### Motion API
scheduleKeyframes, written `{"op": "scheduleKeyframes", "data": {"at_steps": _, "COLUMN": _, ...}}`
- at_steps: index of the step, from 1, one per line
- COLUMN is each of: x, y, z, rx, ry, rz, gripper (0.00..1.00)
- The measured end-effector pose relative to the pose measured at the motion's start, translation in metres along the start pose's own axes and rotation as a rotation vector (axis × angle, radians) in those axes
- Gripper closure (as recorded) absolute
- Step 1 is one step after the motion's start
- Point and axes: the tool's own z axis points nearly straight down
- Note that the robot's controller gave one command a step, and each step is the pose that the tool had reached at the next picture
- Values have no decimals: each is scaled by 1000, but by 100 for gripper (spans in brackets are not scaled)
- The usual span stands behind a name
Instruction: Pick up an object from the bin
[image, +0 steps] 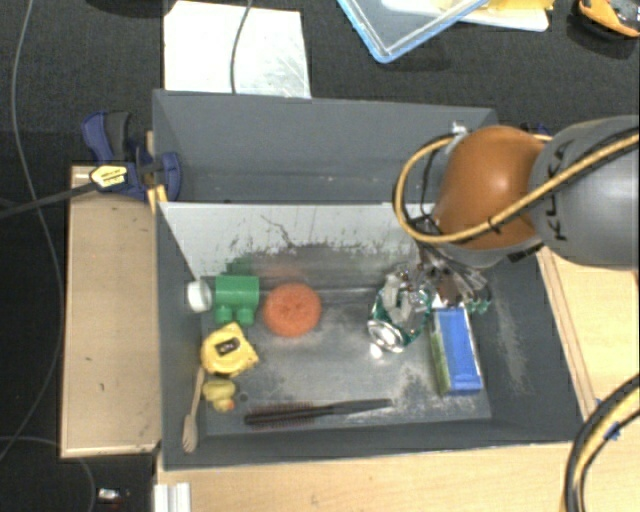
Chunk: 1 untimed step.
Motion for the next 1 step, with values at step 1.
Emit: {"op": "scheduleKeyframes", "data": {"at_steps": 1, "x": 2, "y": -2, "z": 4, "rx": -1, "ry": 1, "rz": 13, "gripper": 100}}
